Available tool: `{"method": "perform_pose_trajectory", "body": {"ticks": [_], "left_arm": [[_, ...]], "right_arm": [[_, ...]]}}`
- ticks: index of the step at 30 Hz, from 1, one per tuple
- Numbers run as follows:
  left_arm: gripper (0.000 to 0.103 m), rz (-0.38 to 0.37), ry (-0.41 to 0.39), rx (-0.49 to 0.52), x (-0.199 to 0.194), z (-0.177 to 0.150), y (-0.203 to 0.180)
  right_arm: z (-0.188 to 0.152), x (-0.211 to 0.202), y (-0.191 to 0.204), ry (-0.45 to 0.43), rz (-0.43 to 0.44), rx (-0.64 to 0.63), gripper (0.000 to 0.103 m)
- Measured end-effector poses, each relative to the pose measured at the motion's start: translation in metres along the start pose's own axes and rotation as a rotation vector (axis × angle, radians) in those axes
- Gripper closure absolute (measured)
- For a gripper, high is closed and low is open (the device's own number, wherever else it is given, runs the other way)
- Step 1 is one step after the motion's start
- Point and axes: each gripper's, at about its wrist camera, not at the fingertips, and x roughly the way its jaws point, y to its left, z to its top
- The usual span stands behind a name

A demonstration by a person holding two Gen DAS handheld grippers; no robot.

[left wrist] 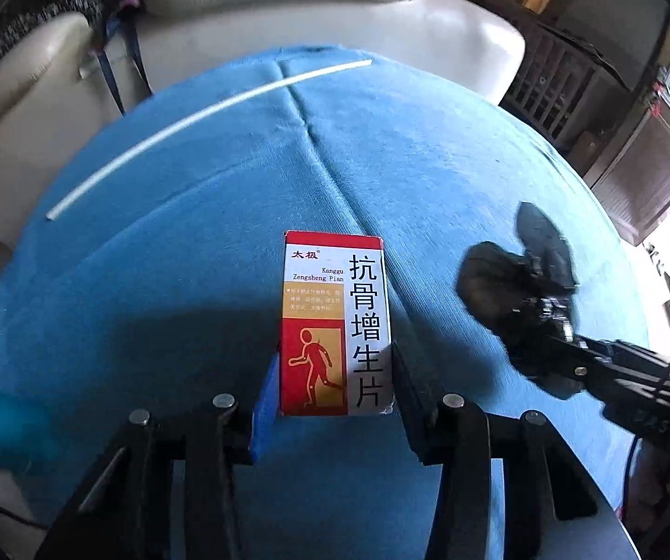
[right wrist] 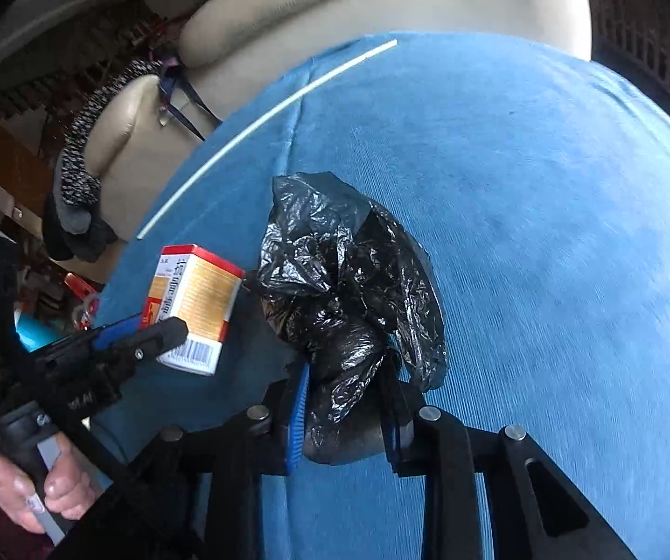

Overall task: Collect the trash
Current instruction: 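Lift the black bag and red-white box and carry them toward the red basket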

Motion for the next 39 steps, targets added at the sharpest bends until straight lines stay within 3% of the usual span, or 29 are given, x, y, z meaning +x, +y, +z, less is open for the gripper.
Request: {"method": "perform_pose_trajectory", "body": {"ticks": [13,22,25,33,39], "left_arm": [[0.056,-0.046,-0.241,0.179,-0.128,-0.091,-0.098],[0.056,-0.102,-0.328,0.261,-0.189,-0.143,-0.151],[0.056,-0.09,-0.37,0.285,-0.205,-0.157,-0.163],[0.056,-0.079,-0.447,0.313,-0.228,-0.186,-0.183],[0.056,-0.059,-0.392,0.306,-0.209,-0.195,-0.184]], "right_arm": [[-0.126,-0.16,-0.016,-0.207,-0.036,0.035,0.075],[-0.204,-0.247,-0.036,-0.342,-0.083,0.052,0.075],[-0.225,-0.272,-0.032,-0.395,-0.079,0.05,0.075],[-0.259,-0.32,-0.024,-0.52,-0.059,0.019,0.075],[-0.265,-0.316,-0.032,-0.517,-0.042,0.06,0.075]]}}
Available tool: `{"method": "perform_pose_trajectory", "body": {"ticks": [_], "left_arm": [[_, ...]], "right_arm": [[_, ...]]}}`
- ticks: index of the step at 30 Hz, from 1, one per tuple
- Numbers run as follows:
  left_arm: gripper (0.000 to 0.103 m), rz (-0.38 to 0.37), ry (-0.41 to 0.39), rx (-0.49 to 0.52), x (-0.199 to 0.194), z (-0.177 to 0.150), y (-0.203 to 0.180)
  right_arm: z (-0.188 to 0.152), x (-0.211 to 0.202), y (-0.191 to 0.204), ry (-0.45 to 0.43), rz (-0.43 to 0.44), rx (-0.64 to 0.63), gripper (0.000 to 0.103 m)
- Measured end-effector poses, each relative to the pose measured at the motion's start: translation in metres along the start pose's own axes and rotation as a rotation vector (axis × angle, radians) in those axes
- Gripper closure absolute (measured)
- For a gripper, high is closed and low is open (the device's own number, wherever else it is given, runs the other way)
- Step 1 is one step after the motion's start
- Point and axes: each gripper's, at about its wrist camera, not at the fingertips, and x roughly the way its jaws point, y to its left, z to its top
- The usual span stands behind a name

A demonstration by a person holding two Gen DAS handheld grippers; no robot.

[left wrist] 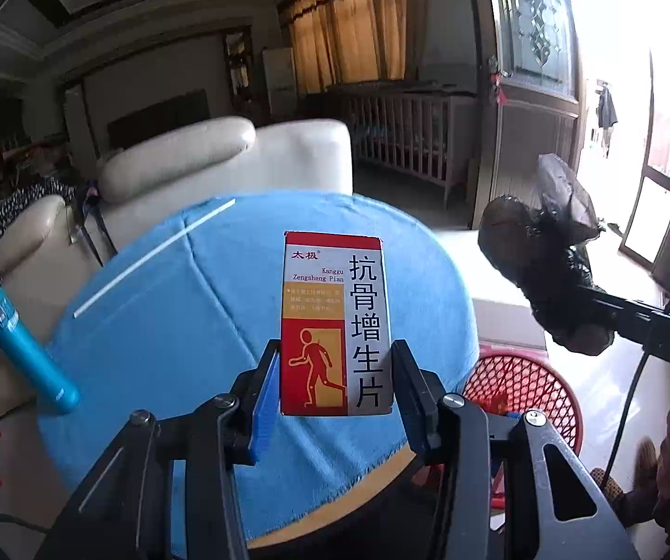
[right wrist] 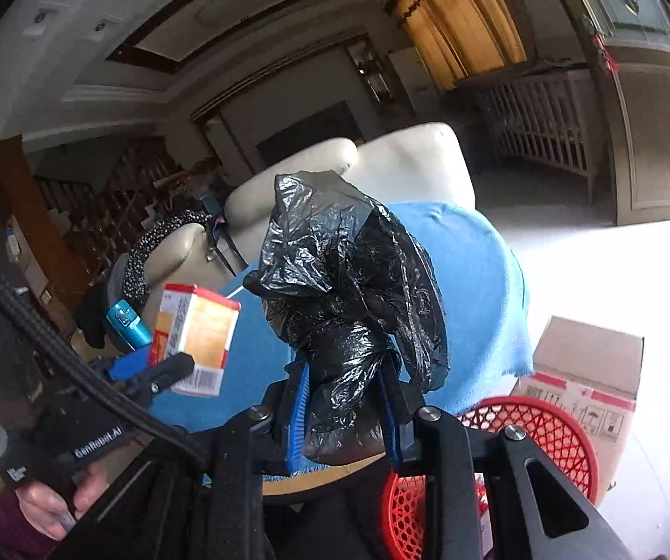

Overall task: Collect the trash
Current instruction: 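Lift the black bag and red-white box and carry them toward the red basket, then hold both items over the red basket and open both tools to drop them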

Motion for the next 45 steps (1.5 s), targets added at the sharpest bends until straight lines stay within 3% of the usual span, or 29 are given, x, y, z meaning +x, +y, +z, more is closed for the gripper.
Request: {"method": "perform_pose_trajectory", "body": {"ticks": [13,15,17,18,21,25,35,40,45], "left_arm": [[0.056,0.042,0.05,-0.014,0.008,-0.009,0.007],[0.056,0.067,0.123,-0.008,0.021,-0.01,0.008],[0.056,0.039,0.197,-0.021,0.035,-0.011,0.01],[0.056,0.001,0.27,-0.024,0.048,-0.01,0.009],[0.056,-0.057,0.38,-0.044,0.075,-0.007,0.005],[0.056,-0.038,0.337,-0.01,0.072,-0.002,-0.003],[0.056,-0.015,0.249,0.014,0.052,0.0,-0.01],[0.056,-0.086,0.249,0.04,0.049,-0.002,-0.022],[0.056,-0.273,0.337,0.026,0.06,-0.006,-0.041]], "right_arm": [[-0.004,0.021,0.01,0.058,-0.05,-0.035,0.075],[-0.007,0.031,0.007,0.111,-0.092,-0.026,0.075],[-0.009,0.044,-0.001,0.173,-0.107,0.013,0.075],[-0.011,0.055,-0.011,0.236,-0.092,0.085,0.075],[-0.016,0.082,-0.043,0.365,-0.025,0.316,0.075],[-0.016,0.079,-0.042,0.329,-0.077,0.276,0.075],[-0.016,0.067,-0.042,0.29,-0.091,0.241,0.075],[-0.016,0.056,-0.048,0.274,-0.115,0.214,0.075],[-0.017,0.038,-0.076,0.26,-0.172,0.25,0.075]]}}
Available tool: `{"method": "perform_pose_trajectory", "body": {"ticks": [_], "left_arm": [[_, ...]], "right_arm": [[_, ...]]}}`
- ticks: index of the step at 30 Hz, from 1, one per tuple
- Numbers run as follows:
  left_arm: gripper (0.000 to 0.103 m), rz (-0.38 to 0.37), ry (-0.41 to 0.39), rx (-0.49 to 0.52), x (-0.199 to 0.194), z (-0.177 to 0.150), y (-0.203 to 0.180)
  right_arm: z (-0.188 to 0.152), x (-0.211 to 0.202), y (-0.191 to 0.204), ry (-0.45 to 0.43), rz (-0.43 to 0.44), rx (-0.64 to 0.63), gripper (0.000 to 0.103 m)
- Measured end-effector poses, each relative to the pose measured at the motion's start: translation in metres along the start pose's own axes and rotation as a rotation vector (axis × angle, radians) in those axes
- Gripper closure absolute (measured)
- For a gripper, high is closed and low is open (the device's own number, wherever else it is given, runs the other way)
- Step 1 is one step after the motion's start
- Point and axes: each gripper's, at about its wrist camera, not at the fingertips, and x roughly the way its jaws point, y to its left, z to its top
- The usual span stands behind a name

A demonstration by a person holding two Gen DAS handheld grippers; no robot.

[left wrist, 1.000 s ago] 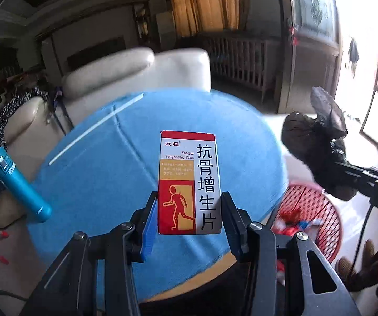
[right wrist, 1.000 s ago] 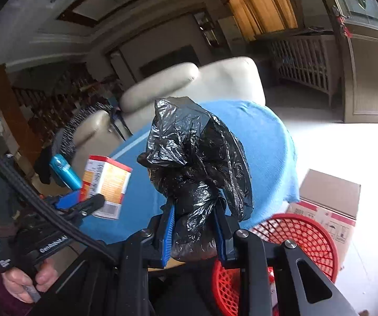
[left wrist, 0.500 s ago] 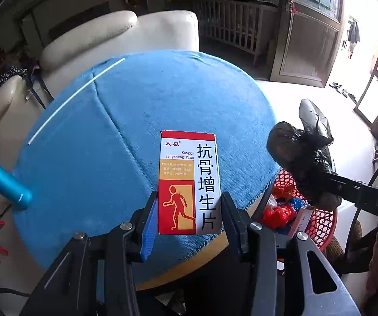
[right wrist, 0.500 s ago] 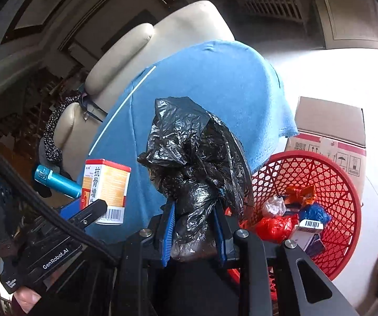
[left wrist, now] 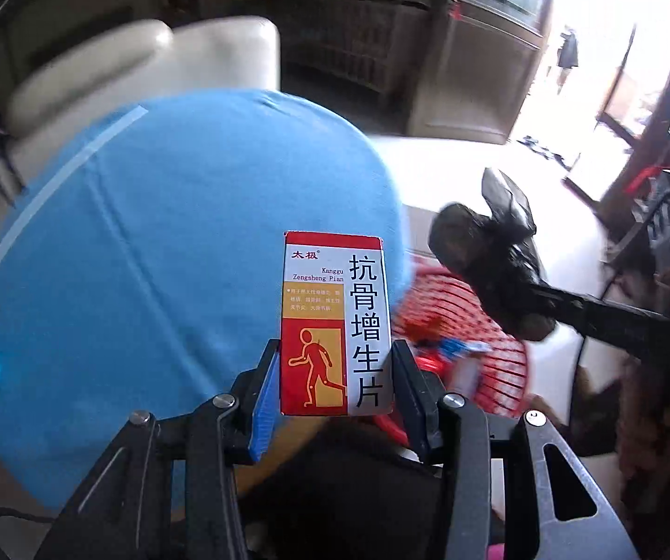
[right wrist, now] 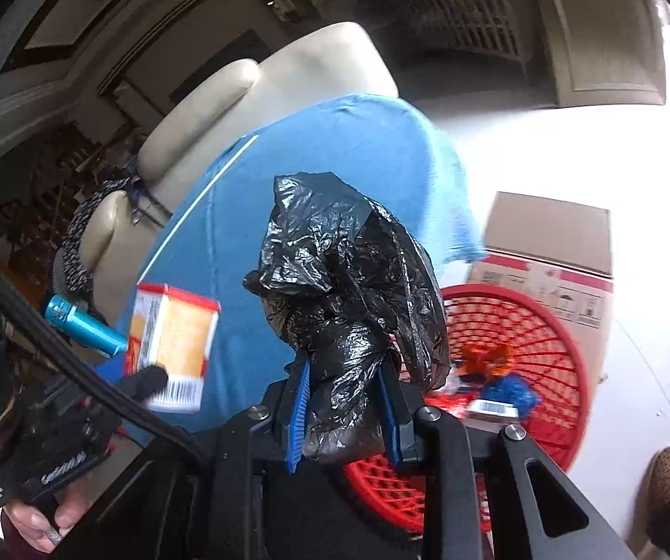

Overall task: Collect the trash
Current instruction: 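Hold both items over the red basket and open both tools to drop them, then move both open tools back over the table toward the teal bottle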

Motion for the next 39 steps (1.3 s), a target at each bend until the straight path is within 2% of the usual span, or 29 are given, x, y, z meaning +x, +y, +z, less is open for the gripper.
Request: {"method": "perform_pose_trajectory", "body": {"ticks": [2,6,10,15,16,17,19,22,26,31,34,39], "left_arm": [[0.056,-0.034,0.038,0.006,0.01,0.0,-0.007],[0.055,-0.038,0.113,0.051,0.034,0.002,-0.026],[0.055,-0.082,0.174,0.093,0.055,0.0,-0.047],[0.053,-0.102,0.19,0.132,0.069,-0.002,-0.064],[0.048,-0.106,0.184,0.136,0.07,-0.002,-0.065],[0.041,-0.104,0.179,0.139,0.07,-0.003,-0.066],[0.039,-0.101,0.148,0.146,0.065,-0.004,-0.065],[0.039,-0.1,0.108,0.139,0.054,-0.005,-0.058],[0.039,-0.028,0.052,0.087,0.04,0.001,-0.037],[0.039,0.11,-0.06,-0.009,0.006,0.002,0.008],[0.027,0.191,-0.131,-0.073,-0.021,-0.003,0.04],[0.026,0.319,-0.213,-0.128,-0.056,-0.015,0.079]], "right_arm": [[0.0,-0.002,-0.016,0.003,-0.022,0.029,0.075],[0.0,0.0,-0.042,0.036,-0.058,0.083,0.073],[-0.003,0.01,-0.063,0.09,-0.089,0.131,0.072],[-0.007,0.021,-0.083,0.113,-0.095,0.195,0.07],[-0.007,0.021,-0.086,0.111,-0.079,0.214,0.066],[-0.006,0.021,-0.089,0.104,-0.06,0.233,0.054],[-0.007,0.016,-0.092,0.069,-0.038,0.261,0.034],[-0.005,0.009,-0.09,0.032,-0.023,0.249,0.034],[-0.001,-0.001,-0.075,-0.019,-0.024,0.193,0.034],[-0.001,-0.007,-0.034,-0.083,-0.02,0.057,0.034],[-0.002,-0.007,-0.003,-0.104,-0.022,-0.026,0.034],[-0.007,0.001,0.049,-0.107,-0.016,-0.151,0.034]]}}
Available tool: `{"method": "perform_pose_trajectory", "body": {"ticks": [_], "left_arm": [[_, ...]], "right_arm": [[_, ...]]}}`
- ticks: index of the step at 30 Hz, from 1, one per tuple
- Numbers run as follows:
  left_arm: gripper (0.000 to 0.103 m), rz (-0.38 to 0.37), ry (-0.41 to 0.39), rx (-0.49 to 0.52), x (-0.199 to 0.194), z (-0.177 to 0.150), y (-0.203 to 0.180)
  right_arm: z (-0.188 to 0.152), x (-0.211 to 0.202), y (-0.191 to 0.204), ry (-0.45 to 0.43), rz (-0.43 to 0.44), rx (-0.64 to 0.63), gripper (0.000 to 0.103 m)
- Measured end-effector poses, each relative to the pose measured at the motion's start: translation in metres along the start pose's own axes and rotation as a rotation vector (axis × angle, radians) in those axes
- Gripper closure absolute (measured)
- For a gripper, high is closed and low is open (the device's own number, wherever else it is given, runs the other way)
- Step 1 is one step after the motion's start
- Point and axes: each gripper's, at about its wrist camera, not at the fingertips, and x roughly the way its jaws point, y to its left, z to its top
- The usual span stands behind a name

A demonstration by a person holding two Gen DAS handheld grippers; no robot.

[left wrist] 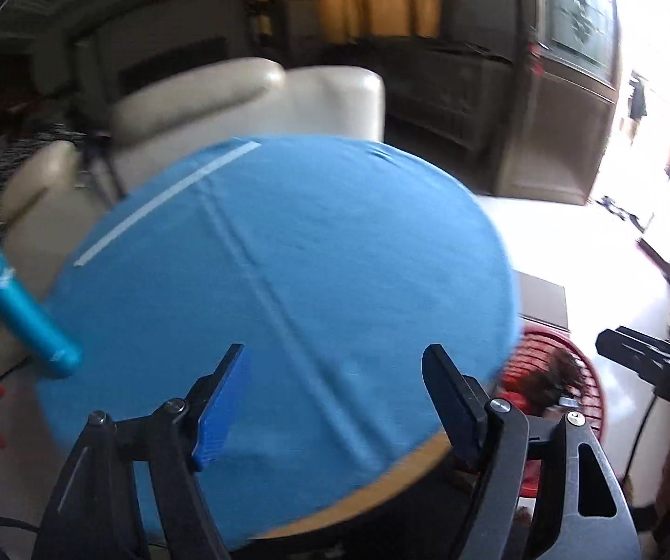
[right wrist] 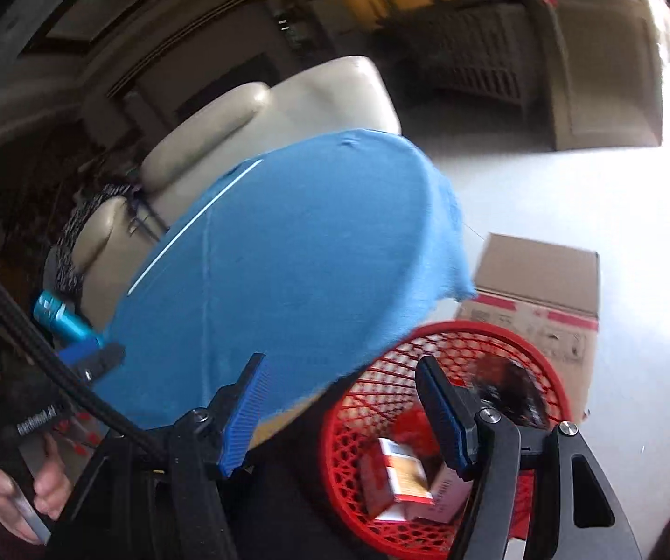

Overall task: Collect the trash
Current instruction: 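Move both open tools back over the table toward the teal bottle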

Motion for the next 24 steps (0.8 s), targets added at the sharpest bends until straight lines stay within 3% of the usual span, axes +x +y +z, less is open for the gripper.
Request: {"method": "perform_pose_trajectory", "body": {"ticks": [10,16,24], "left_arm": [[0.026,0.321,-0.099,-0.122,-0.038,-0.014,0.091],[0.026,0.403,-0.092,-0.162,-0.056,-0.028,0.124],[0.026,0.439,-0.087,-0.182,-0.07,-0.039,0.133]], "right_arm": [[0.004,0.001,0.101,-0.034,0.095,-0.193,0.034],[-0.002,0.004,0.147,-0.021,0.151,-0.256,0.034],[-0.011,0.006,0.172,-0.012,0.176,-0.299,0.034]]}}
